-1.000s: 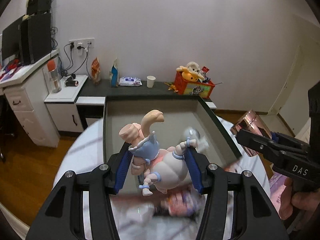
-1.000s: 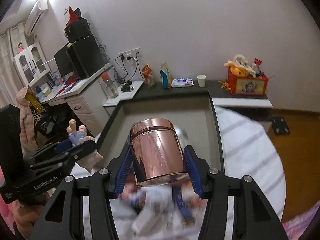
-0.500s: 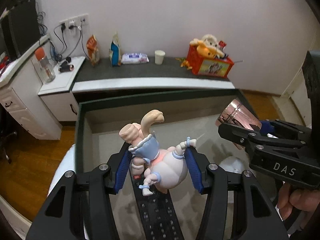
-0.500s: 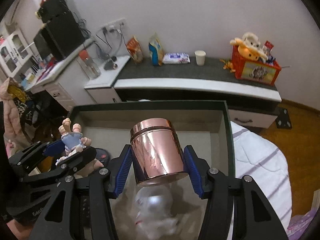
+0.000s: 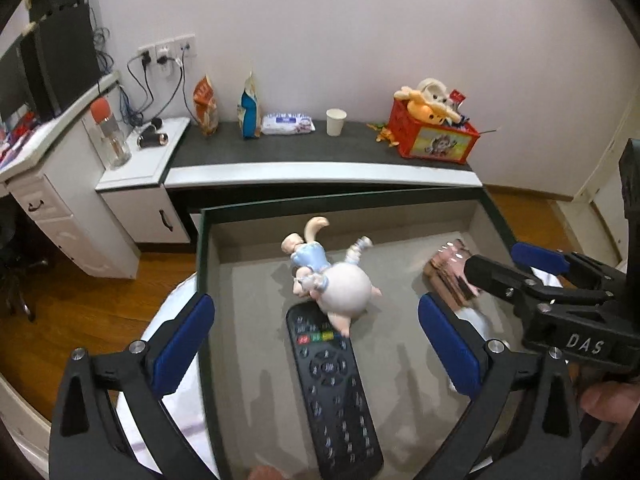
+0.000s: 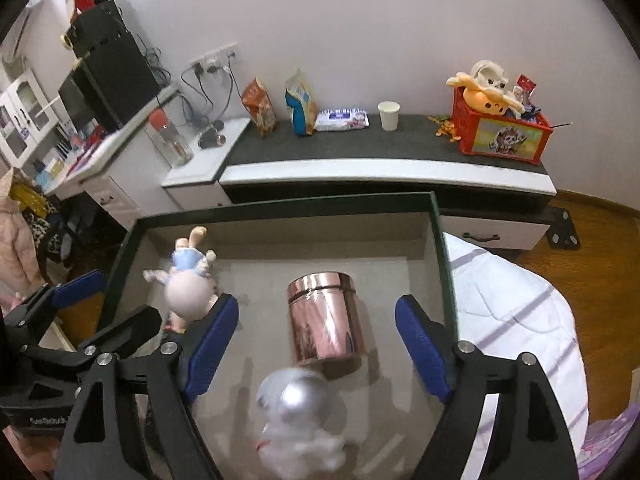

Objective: Organize rigid objects
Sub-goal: 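Withdraw both tools from the box toward the remaining items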

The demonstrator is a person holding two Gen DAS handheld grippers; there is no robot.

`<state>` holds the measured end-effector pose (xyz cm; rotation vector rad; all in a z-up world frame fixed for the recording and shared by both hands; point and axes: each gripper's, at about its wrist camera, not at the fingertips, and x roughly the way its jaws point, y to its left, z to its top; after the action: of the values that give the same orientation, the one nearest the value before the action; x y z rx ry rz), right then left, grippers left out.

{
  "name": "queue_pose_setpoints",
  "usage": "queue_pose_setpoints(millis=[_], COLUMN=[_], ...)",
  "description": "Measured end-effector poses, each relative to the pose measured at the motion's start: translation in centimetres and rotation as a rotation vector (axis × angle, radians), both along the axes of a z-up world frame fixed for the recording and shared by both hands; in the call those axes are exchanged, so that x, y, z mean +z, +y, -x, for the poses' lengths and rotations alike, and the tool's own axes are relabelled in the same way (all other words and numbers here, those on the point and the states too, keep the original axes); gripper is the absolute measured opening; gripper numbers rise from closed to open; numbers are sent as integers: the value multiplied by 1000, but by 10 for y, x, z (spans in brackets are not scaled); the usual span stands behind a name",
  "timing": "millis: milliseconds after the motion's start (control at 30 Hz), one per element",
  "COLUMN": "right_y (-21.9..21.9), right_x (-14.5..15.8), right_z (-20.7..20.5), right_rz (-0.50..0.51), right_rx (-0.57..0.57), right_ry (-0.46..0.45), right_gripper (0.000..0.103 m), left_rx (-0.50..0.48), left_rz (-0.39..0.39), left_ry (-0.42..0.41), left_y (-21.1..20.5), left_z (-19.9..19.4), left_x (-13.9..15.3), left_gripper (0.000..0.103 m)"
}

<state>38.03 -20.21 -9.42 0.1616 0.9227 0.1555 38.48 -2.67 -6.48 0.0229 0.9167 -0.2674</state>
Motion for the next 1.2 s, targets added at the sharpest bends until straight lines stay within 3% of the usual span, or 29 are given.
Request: queue_pose_setpoints(millis=[67, 133, 400, 633, 800, 933, 1200], right_y=[-2, -4, -4, -6, -9, -9, -15], right_x=[11, 22, 52, 36, 13, 0, -17], right_z=[14, 33, 136, 225, 273, 295, 314], right_rz=[-25, -55, -155, -166, -152, -131, -116], right_rx=[-7, -15, -4, -39, -83, -88, -122], right_ry=[-27, -61, -170, -175, -148, -123, -88], right_gripper=[91, 103, 103, 103, 103, 103, 103], left_rx=[-4, -6, 1, 40, 74, 116, 122], left_rz=[9, 15, 61, 50, 70, 104, 86], left_ry=[-15, -40, -112, -139, -102, -68, -54], left_y=[4, 9, 29, 44, 54, 66, 68], left_z=[14, 34, 131, 217, 256, 275, 295], left_x=[9, 20, 45, 33, 11, -5, -15], left_gripper=[103, 103, 103, 103, 103, 103, 103])
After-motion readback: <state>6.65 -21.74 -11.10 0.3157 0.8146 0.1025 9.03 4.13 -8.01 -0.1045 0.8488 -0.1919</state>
